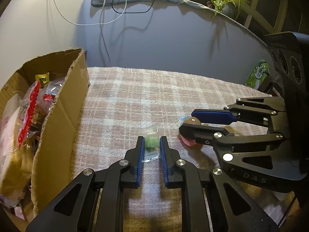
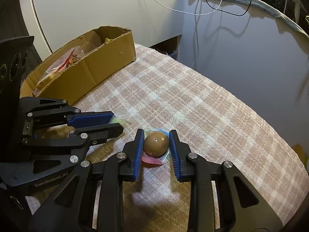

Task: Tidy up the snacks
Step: 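Grasp the small green candy with the left tool while the right tool grasps the chocolate egg, then carry the green candy and chocolate egg over the cardboard box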

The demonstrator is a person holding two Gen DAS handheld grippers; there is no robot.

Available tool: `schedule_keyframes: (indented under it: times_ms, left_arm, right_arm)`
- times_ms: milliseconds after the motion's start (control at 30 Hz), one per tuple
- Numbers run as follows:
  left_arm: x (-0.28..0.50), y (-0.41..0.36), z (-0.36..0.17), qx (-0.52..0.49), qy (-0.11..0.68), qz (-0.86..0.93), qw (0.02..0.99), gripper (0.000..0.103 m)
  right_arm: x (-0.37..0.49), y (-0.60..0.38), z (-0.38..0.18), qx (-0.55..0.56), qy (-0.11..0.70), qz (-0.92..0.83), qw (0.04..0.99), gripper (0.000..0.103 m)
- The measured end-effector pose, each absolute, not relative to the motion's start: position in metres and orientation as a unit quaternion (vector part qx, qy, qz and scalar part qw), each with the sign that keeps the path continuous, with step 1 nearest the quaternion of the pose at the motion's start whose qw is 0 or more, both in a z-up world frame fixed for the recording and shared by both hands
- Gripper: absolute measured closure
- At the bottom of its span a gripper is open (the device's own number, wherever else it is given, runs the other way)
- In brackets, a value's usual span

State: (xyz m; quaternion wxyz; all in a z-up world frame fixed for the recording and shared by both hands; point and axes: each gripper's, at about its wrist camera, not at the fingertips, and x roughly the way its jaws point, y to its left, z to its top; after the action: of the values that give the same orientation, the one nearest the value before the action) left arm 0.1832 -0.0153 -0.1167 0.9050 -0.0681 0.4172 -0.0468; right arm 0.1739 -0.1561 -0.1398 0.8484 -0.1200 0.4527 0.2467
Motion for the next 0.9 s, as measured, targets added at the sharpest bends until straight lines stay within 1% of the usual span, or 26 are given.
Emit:
schedule_keyframes:
  times_ms: [200, 500, 900]
  left_arm:
    - [0.175, -0.017, -0.107, -0.075, 0.404, -0.051, 0.91, 0.089]
    - [0.152, -0.016, -0.077, -0.074, 0.37, -0.059, 0.924, 0.089]
    - [0.113, 0.004, -0.042, -0.08, 0.325, -0.05, 0.941, 0.089]
  right_arm:
    - [0.166, -0.166, -0.126, -0.107, 0.438, 0.241, 0.859, 0.076]
    - [0.149, -0.169, -0.098, -0.096, 0.414, 0.24, 0.873, 0.076]
    - [0.126, -0.135, -0.057, -0.111, 0.379, 0.258, 0.882, 0.076]
